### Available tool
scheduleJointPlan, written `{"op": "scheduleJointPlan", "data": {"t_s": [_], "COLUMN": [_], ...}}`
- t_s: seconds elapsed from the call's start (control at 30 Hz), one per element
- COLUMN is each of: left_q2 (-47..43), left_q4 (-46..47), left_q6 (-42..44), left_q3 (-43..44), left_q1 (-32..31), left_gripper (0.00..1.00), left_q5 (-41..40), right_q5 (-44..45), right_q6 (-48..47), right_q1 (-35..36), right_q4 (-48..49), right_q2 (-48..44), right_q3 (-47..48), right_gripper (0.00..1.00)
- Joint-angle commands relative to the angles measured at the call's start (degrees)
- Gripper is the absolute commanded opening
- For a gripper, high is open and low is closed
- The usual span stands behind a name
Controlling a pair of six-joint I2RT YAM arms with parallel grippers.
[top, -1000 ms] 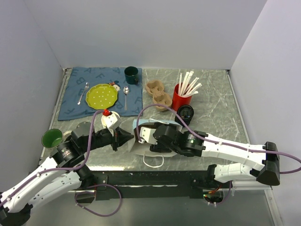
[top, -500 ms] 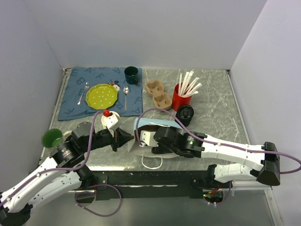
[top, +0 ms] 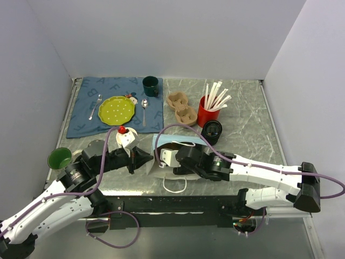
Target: Pack the takeout coffee
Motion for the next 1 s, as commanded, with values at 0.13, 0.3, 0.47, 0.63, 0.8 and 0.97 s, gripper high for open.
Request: {"op": "scheduleJointPlan", "data": {"t_s": [0.13, 0.3, 0.47, 0.63, 0.8, 0.97], "left_q2": [0.5, 0.7, 0.8, 1.0, 1.0, 0.8], "left_q4": [2.4, 2.2, 2.3, 3.6, 4.6, 4.0], "left_q6": [-0.6, -0.7, -1.4, -3.6, -5.4, -6.4], "left_q3": [1.3, 1.4, 1.5, 1.3, 0.9, 0.7], "left_q1": [-0.1, -0.1, -0.1, -0.1, -0.1, -0.1], "left_gripper": [0.01, 0.01, 0.01, 0.01, 0.01, 0.01], "left_q5": [2.3, 2.5, 2.3, 2.4, 2.5, 2.4], "right_q5": [2.7, 2.2, 2.7, 1.6, 1.0, 1.1], "right_q6": [-2.2, -3.9, -4.4, -5.4, -6.4, -6.7], "right_q1": [0.2, 0.2, 0.2, 0.0, 0.0, 0.0], "right_q4": [4.4, 7.5, 9.8, 13.0, 15.2, 20.4], "right_q2": [1.0, 0.6, 1.4, 1.2, 1.7, 2.0], "right_q3": [-1.4, -2.9, -3.7, -5.8, -7.7, -9.7], "right_gripper": [0.36, 0.36, 0.37, 0.38, 0.38, 0.38]}}
